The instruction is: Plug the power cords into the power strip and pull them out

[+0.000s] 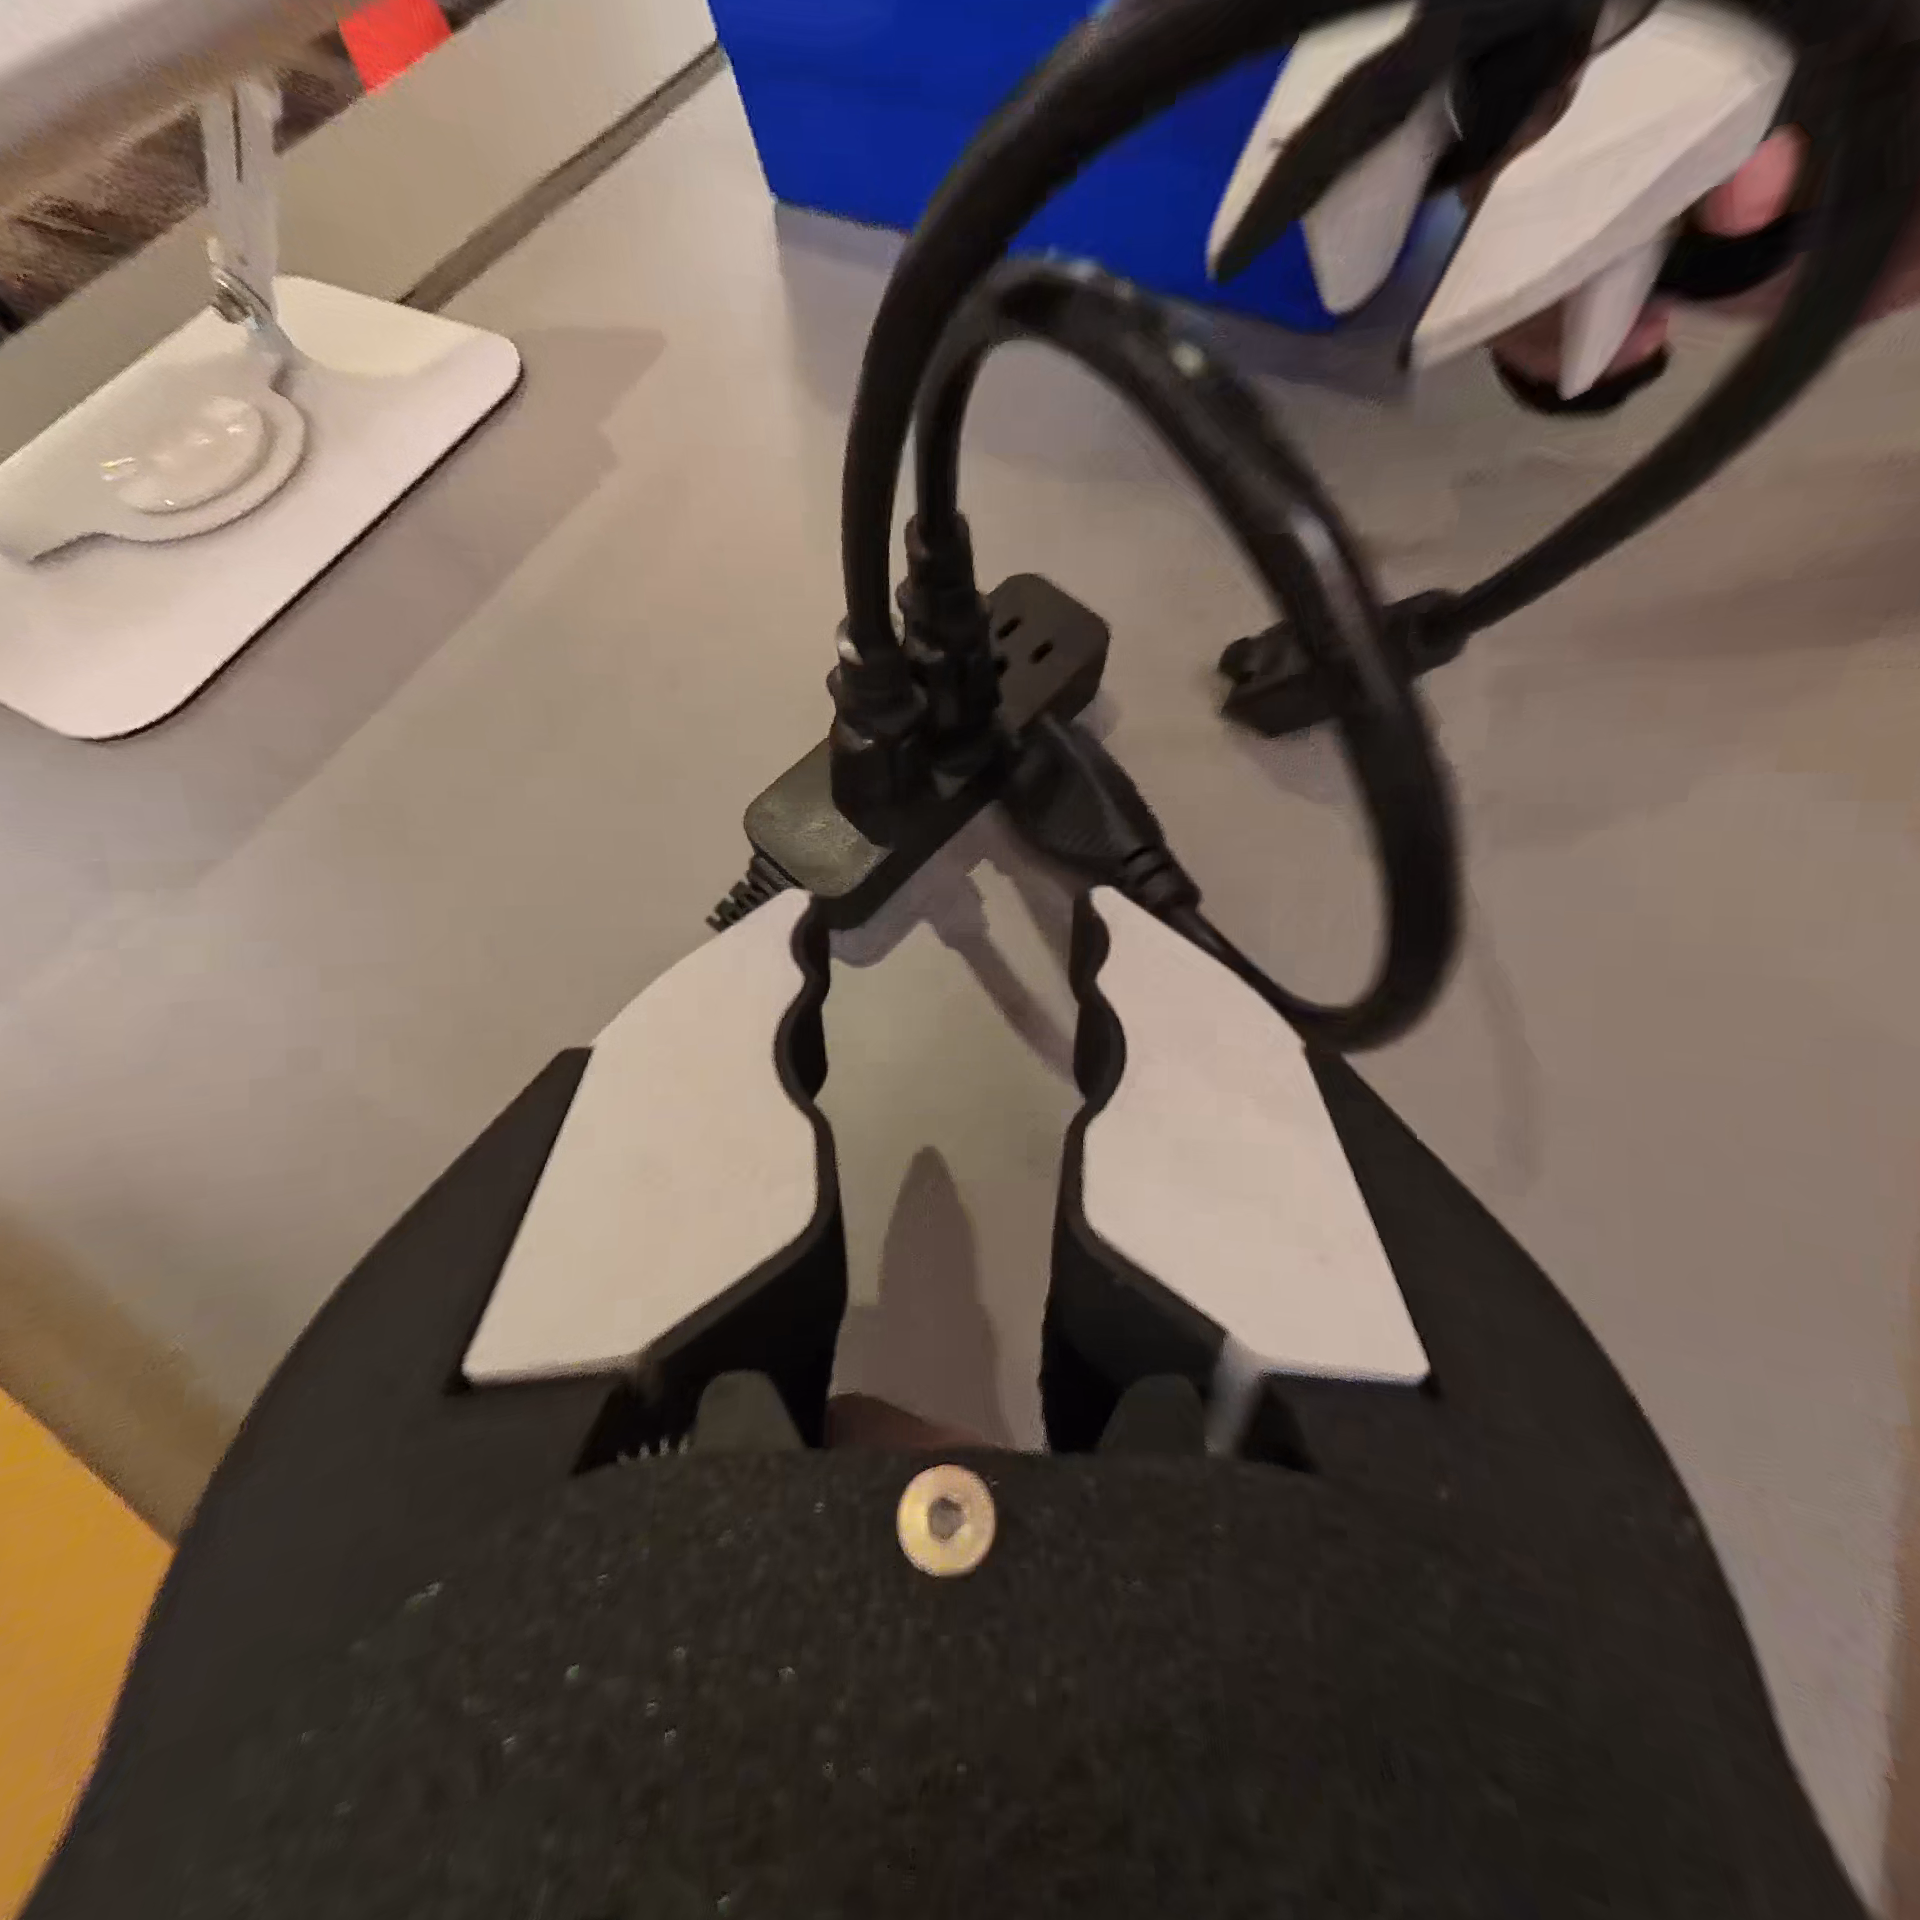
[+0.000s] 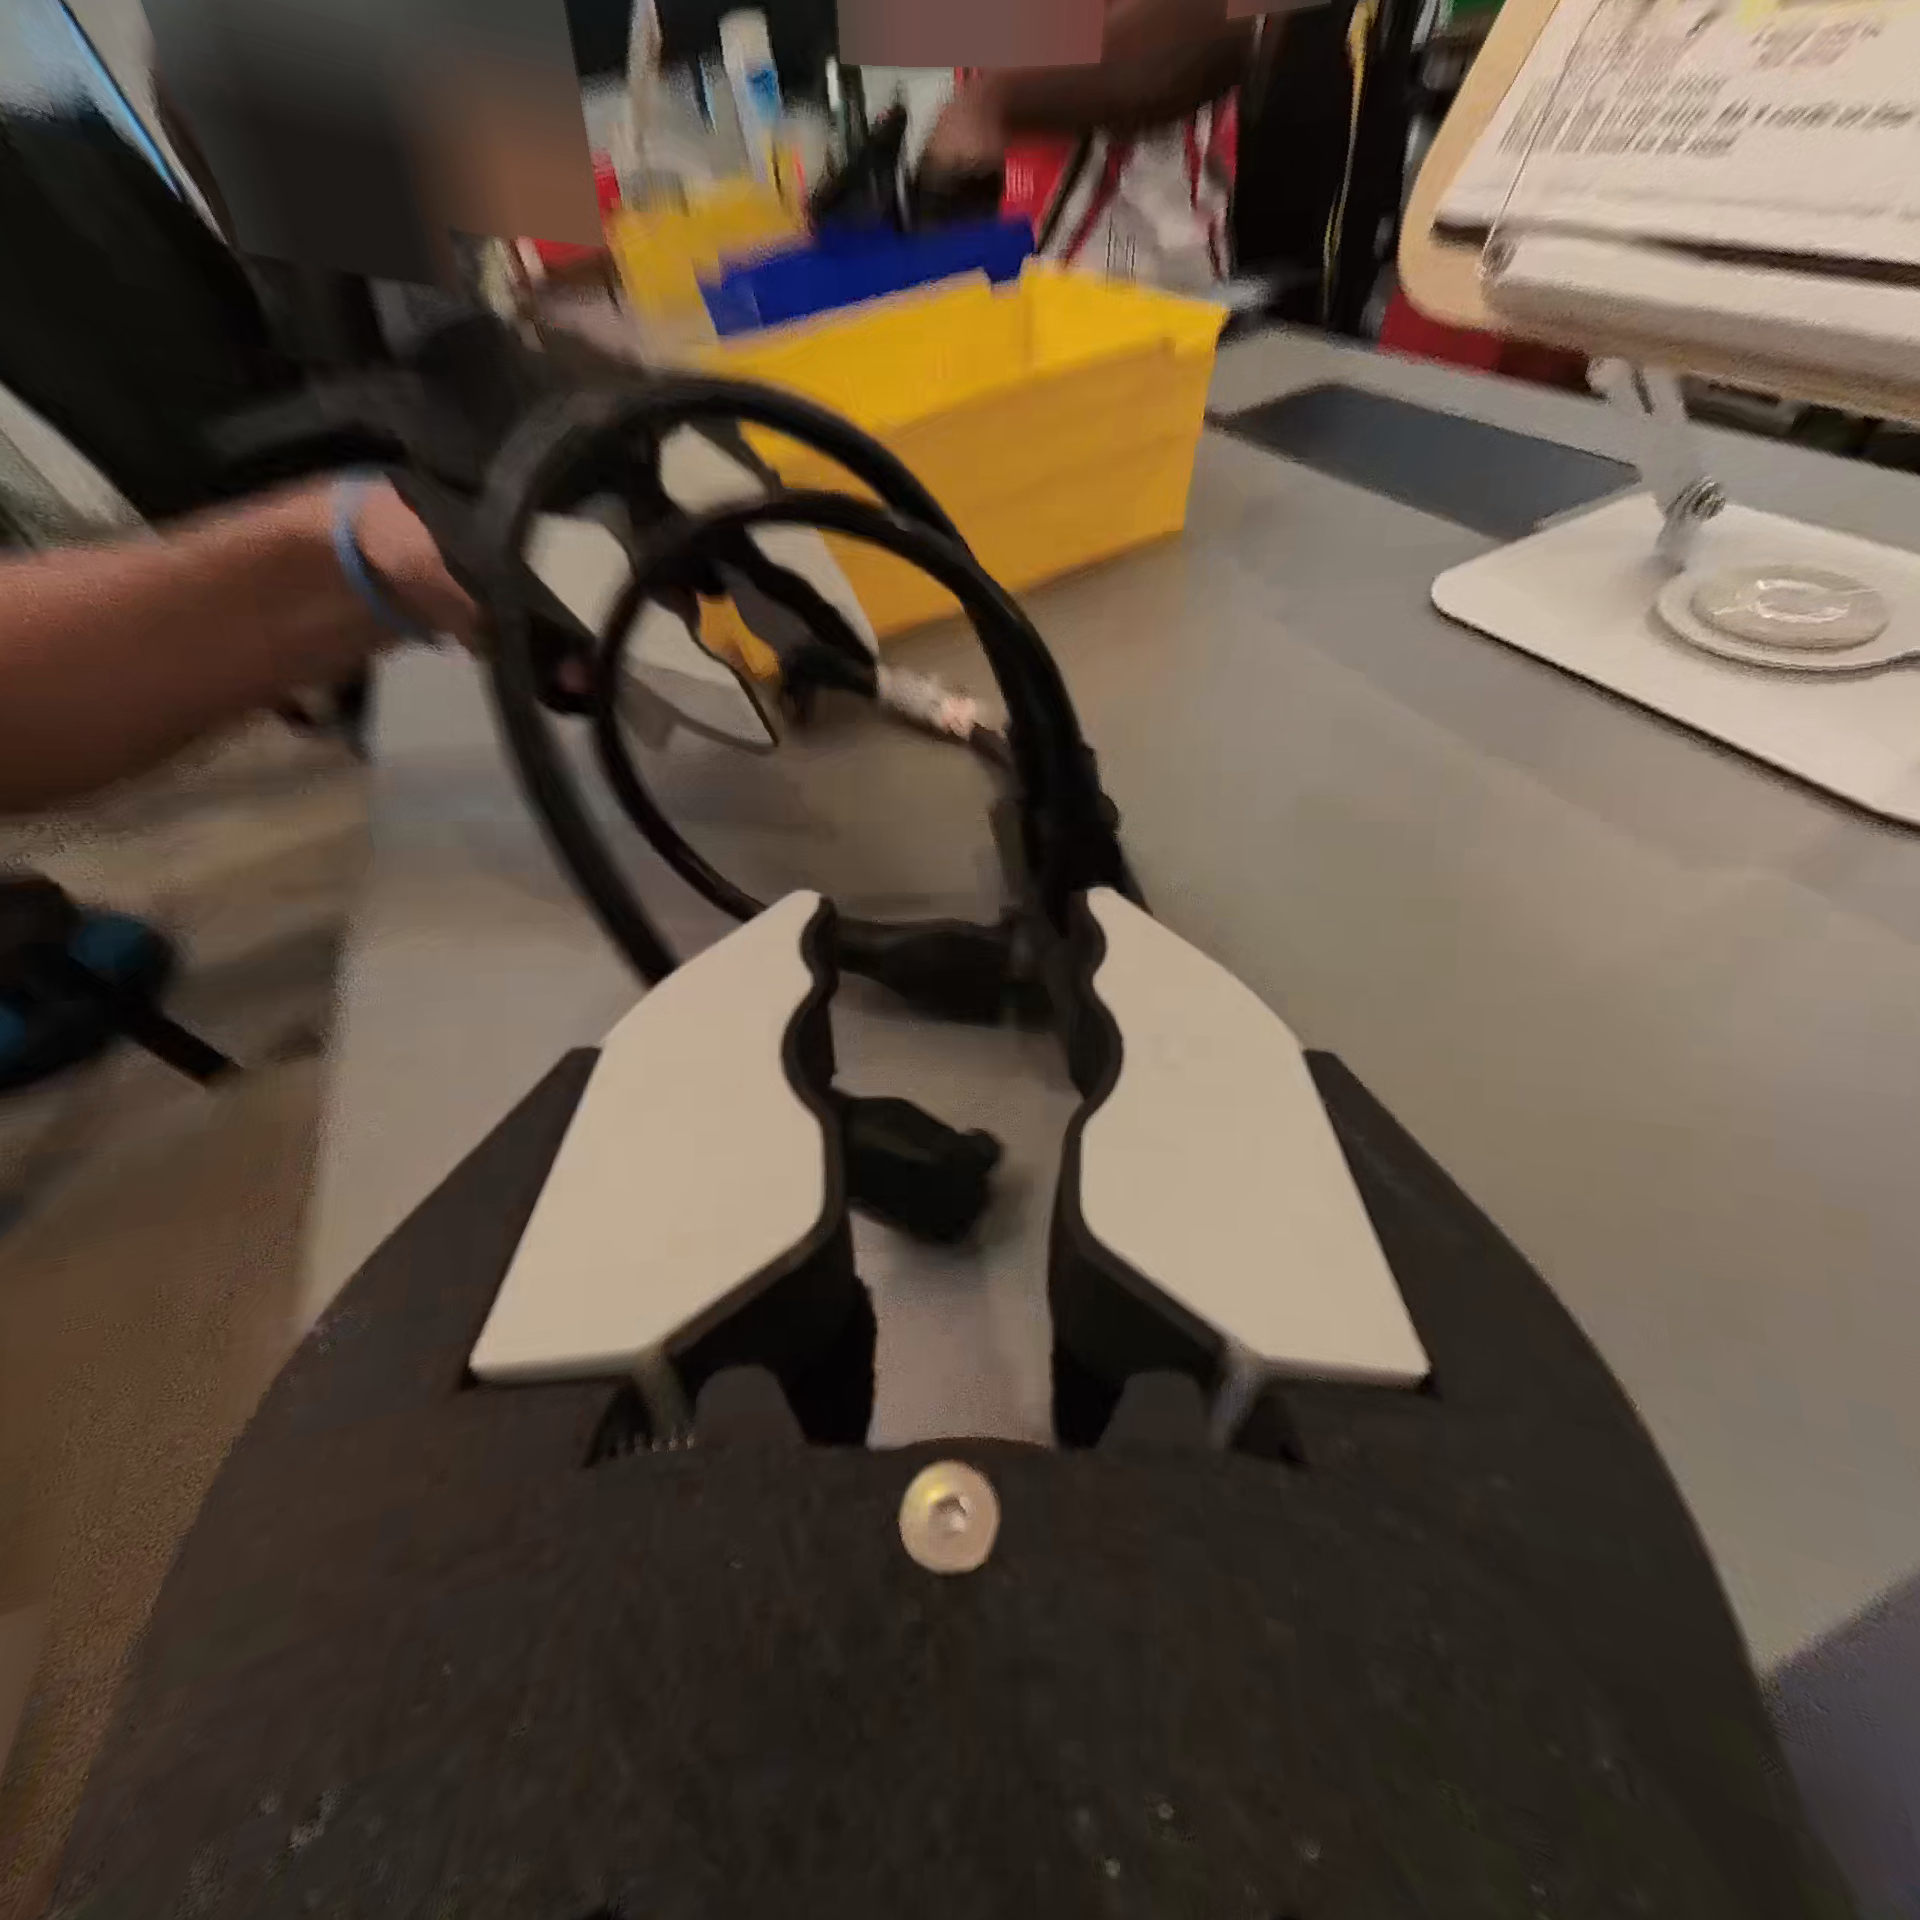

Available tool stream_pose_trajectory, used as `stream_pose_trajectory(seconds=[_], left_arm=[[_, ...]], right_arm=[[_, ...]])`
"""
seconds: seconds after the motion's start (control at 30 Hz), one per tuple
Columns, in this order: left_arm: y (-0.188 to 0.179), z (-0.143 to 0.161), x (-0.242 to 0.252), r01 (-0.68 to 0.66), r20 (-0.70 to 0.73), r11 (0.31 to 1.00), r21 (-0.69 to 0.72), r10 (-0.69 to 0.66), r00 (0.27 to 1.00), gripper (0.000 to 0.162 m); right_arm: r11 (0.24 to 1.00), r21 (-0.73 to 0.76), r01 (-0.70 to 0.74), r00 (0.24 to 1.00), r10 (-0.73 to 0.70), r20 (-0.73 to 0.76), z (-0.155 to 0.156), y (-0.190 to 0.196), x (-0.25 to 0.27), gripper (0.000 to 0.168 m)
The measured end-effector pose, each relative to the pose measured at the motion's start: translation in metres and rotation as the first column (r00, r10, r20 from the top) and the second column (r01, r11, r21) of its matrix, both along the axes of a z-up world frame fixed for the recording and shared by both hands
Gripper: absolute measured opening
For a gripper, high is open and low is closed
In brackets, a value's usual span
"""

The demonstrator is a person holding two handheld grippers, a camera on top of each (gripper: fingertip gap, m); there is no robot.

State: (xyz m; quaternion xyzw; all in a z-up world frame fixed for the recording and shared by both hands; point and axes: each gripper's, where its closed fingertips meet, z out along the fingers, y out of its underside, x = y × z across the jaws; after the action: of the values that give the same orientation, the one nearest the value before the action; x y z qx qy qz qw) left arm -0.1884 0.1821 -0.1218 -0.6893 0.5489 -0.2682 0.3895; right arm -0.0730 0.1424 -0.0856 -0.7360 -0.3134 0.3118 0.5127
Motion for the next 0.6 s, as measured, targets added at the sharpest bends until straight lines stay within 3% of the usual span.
stream_pose_trajectory(seconds=[0.13, 0.37, 0.47, 0.6], left_arm=[[0.021, -0.032, 0.023, 0.031, -0.100, 0.999, 0.032, -0.028, 0.995, 0.050], [0.042, -0.041, 0.069, 0.148, -0.077, 0.989, 0.020, -0.146, 0.986, 0.053], [0.036, -0.047, 0.076, 0.240, -0.067, 0.971, -0.027, -0.241, 0.968, 0.038], [0.036, -0.048, 0.075, 0.258, -0.062, 0.966, -0.027, -0.260, 0.964, 0.036]], right_arm=[[0.993, -0.088, -0.075, 0.944, 0.100, 0.316, -0.044, 0.032, -0.016, 0.042], [0.987, -0.077, -0.139, 0.907, 0.158, 0.390, -0.064, 0.065, -0.038, 0.037], [0.989, -0.048, -0.142, 0.903, 0.149, 0.404, -0.068, 0.073, -0.038, 0.031], [0.986, -0.038, -0.165, 0.903, 0.166, 0.396, -0.069, 0.076, -0.042, 0.029]])
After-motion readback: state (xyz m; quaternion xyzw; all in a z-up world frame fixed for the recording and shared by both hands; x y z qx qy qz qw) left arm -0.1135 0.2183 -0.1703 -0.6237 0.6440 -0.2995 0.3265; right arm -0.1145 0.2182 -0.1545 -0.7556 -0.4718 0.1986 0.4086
